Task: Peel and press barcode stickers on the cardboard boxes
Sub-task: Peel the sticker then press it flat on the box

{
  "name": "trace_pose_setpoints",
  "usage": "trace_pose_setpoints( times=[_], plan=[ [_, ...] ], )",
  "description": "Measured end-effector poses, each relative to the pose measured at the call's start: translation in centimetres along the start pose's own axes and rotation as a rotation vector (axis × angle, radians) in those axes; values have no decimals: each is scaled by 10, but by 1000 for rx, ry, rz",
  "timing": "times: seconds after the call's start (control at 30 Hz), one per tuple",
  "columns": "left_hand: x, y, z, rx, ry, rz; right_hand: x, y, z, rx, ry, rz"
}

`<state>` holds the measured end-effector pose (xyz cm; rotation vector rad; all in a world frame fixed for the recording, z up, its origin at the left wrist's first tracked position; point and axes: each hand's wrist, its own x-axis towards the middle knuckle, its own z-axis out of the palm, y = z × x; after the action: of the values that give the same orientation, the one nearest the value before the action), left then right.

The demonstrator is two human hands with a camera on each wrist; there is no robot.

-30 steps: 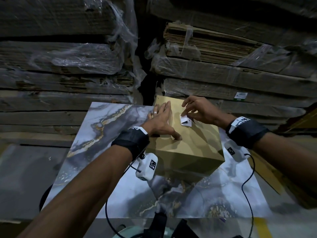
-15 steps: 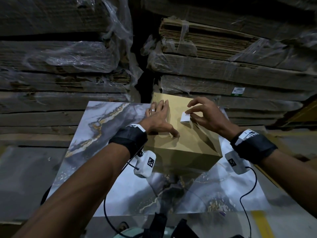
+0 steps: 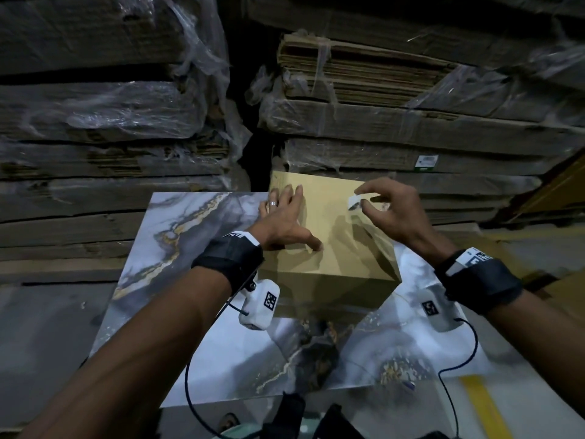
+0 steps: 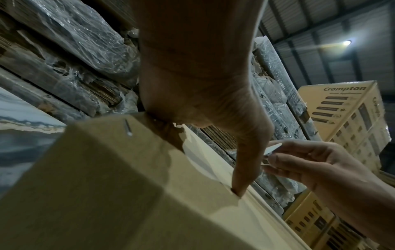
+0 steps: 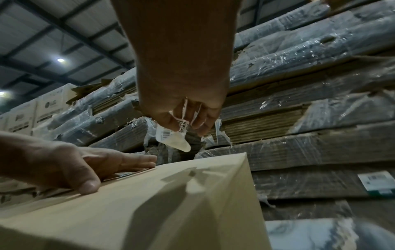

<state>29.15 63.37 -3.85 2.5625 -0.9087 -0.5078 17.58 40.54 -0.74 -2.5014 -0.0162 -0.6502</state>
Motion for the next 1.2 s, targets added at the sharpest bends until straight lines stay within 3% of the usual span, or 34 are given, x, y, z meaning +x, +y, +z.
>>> trace_pose_setpoints(
  times=[0.13,0.27,0.4,0.57,0.8,1.03,1.2],
  plan=[
    [-3,3,4,157,-3,19,-8,3,15,254,-96,284],
    [-7,8,8,332,-1,117,-10,1,29,573,-97,374],
    [-10,8,13,423,-8,335,-16,-3,38,739,-7,455],
    [-1,7,10,499,-46,466,-29,1,47,710,108,453],
    [10,-2,9,483,107,272,-31,0,50,687,107,430],
    [5,10,26,487,33,527,-33,-3,52,681,136,412],
    [21,-5,4,524,69,449,-33,0,53,672,163,417]
  ],
)
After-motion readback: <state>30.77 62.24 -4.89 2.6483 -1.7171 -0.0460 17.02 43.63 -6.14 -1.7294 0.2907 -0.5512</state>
